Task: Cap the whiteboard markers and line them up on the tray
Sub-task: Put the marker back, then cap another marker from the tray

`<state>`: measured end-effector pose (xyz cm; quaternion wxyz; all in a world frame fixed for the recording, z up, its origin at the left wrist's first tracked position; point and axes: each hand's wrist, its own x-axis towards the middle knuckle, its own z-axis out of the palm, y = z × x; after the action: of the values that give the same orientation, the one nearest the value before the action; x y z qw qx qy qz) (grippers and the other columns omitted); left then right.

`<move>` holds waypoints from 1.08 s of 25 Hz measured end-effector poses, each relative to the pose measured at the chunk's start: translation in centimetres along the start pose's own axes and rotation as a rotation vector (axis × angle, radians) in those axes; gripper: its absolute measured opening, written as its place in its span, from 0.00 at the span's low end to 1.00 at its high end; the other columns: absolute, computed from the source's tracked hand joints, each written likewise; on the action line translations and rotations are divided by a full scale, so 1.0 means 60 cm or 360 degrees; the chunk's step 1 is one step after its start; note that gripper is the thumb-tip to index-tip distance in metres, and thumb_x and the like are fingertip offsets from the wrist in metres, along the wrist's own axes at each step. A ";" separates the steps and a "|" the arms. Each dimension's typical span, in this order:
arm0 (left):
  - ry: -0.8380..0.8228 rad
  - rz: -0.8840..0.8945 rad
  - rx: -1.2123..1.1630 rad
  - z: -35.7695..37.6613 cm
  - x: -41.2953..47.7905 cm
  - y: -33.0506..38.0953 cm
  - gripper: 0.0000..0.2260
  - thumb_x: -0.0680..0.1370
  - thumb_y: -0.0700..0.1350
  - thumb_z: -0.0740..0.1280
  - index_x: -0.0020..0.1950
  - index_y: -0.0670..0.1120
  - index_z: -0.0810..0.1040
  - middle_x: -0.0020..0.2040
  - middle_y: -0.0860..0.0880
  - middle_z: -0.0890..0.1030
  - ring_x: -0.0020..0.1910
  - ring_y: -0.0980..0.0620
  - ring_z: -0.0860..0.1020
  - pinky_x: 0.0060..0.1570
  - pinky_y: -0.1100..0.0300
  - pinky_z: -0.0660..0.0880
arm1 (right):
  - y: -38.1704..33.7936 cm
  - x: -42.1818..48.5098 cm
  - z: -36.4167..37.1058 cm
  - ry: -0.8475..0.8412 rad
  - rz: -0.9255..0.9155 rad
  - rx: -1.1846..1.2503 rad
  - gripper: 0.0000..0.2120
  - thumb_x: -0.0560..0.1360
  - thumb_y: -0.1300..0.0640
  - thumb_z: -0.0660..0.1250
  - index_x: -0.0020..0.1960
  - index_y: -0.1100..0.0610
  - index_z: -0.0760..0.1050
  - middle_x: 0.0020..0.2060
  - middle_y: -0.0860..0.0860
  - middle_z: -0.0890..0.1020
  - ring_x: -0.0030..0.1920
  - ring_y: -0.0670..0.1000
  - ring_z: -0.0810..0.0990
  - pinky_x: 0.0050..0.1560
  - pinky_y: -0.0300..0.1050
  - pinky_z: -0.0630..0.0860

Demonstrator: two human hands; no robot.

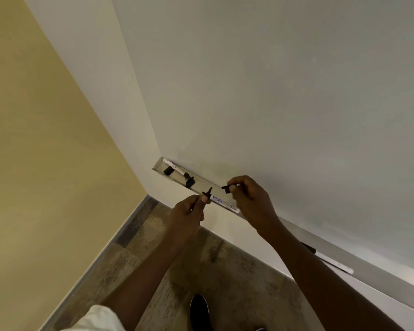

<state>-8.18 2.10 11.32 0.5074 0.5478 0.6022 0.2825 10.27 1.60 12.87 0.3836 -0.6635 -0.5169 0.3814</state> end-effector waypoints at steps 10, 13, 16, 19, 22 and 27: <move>-0.0326 0.0810 0.0623 0.053 -0.128 0.131 0.11 0.81 0.49 0.64 0.62 0.50 0.81 0.47 0.53 0.82 0.45 0.63 0.77 0.42 0.77 0.68 | -0.026 -0.169 -0.158 0.0099 0.0065 0.0622 0.13 0.83 0.63 0.56 0.55 0.56 0.79 0.36 0.56 0.74 0.36 0.54 0.69 0.33 0.45 0.68; -0.0353 0.0972 0.0696 0.074 -0.141 0.154 0.11 0.81 0.49 0.64 0.61 0.50 0.81 0.41 0.55 0.77 0.40 0.61 0.74 0.38 0.73 0.65 | -0.026 -0.192 -0.179 0.0142 0.0044 0.0557 0.13 0.84 0.62 0.56 0.55 0.54 0.79 0.34 0.53 0.75 0.34 0.51 0.69 0.33 0.42 0.67; -0.0386 0.1019 0.0766 0.091 -0.153 0.167 0.12 0.82 0.49 0.63 0.64 0.52 0.80 0.39 0.54 0.74 0.38 0.59 0.72 0.37 0.67 0.65 | -0.019 -0.210 -0.197 0.0168 0.0028 0.0492 0.12 0.83 0.62 0.57 0.55 0.53 0.78 0.33 0.51 0.75 0.34 0.53 0.69 0.34 0.46 0.66; -0.0421 0.1080 0.0791 0.104 -0.170 0.177 0.12 0.81 0.51 0.64 0.62 0.52 0.81 0.38 0.54 0.73 0.35 0.58 0.71 0.35 0.67 0.64 | -0.010 -0.227 -0.210 0.0168 0.0005 0.0353 0.12 0.83 0.61 0.57 0.54 0.50 0.78 0.32 0.45 0.76 0.34 0.50 0.70 0.35 0.47 0.68; -0.0375 0.1069 0.0764 0.114 -0.188 0.185 0.11 0.79 0.52 0.66 0.58 0.51 0.82 0.38 0.56 0.76 0.36 0.60 0.74 0.37 0.69 0.66 | -0.003 -0.242 -0.217 0.0110 -0.0054 0.0164 0.12 0.83 0.60 0.58 0.54 0.48 0.78 0.33 0.43 0.78 0.33 0.45 0.73 0.35 0.41 0.69; -0.0363 0.0943 0.0631 0.129 -0.225 0.198 0.08 0.76 0.53 0.69 0.55 0.54 0.80 0.33 0.60 0.77 0.36 0.66 0.76 0.35 0.77 0.68 | 0.001 -0.273 -0.214 0.0126 -0.0142 0.0242 0.13 0.84 0.52 0.54 0.55 0.51 0.78 0.35 0.48 0.79 0.34 0.45 0.75 0.34 0.40 0.71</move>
<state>1.83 -9.48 23.51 0.3516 0.8139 0.4001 0.2320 19.00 -15.90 19.91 0.4696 -0.6232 -0.5001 0.3755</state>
